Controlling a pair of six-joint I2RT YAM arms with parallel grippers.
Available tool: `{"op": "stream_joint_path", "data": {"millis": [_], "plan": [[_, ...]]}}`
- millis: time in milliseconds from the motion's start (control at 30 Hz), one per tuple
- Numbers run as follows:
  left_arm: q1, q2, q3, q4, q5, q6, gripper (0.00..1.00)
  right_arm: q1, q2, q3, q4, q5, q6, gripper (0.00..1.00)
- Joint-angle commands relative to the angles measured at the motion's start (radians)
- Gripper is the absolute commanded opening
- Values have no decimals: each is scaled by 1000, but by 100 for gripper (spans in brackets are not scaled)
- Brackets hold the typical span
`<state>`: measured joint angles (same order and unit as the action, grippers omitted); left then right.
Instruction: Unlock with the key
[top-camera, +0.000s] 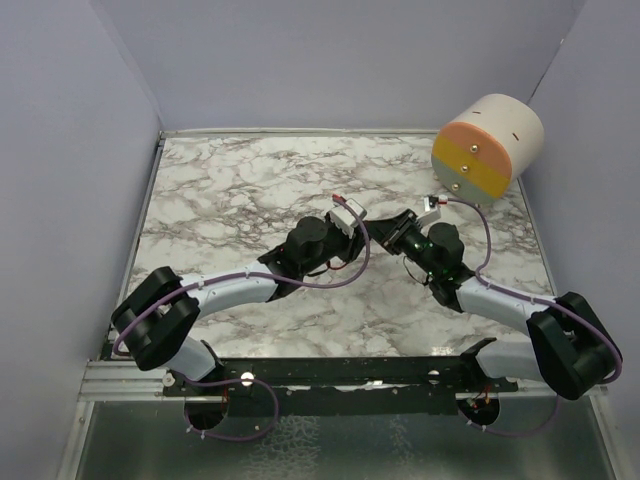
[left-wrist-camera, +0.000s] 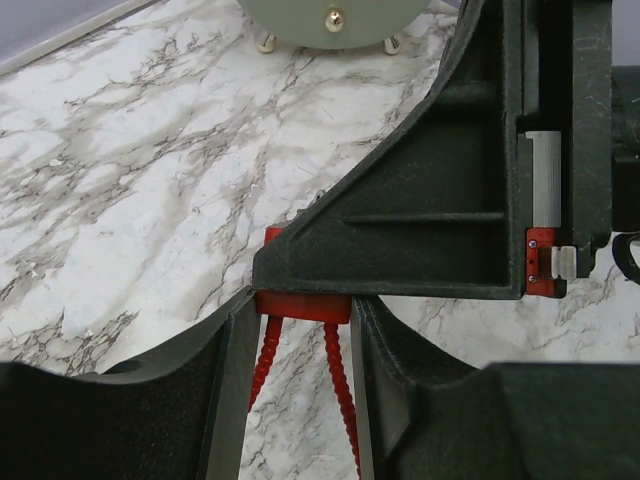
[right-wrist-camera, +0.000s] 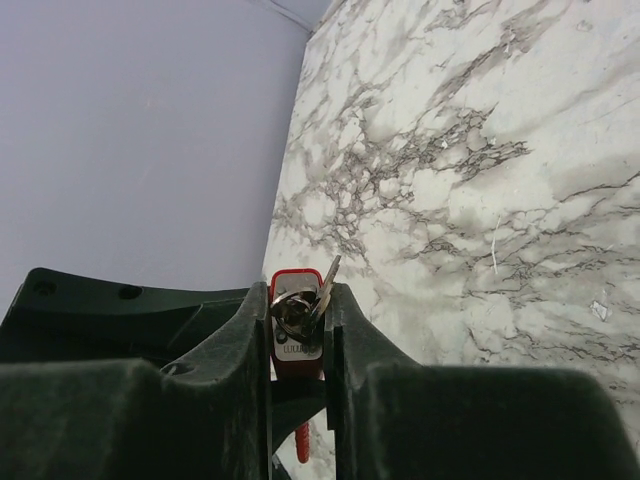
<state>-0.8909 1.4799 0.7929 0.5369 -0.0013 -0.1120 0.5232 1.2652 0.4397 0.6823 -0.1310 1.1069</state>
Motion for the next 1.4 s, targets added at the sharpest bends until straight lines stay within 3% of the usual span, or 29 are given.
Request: {"op": "stream_joint_path", "data": {"millis": [0,100,167,533,833,1167,1267,1367], "plan": [[-13,8,9,70,-13,-13,3,-1,2,-9,31,41,11,6],[-13,-2,4,69,-33,-25,35,-2,-18,-26,30,72,14,3],[-13,-20,-7,69,-59,-27,46,-3,-36,-40,30,95,14,1],[-11,-208,-130,26,-102,22,65,-68,-96,-101,48,81,-19,1],[-9,-128,-107,-11,31,153,60,-72,-97,-95,82,-12,-70,1],[-4,20,-39,-4,45,215,55,-73,-103,-95,96,-62,-82,1],[0,53,-21,8,43,218,44,-72,-99,-95,104,-77,-82,1],[5,75,-3,17,43,215,18,-72,-100,-98,106,-76,-81,1]]}}
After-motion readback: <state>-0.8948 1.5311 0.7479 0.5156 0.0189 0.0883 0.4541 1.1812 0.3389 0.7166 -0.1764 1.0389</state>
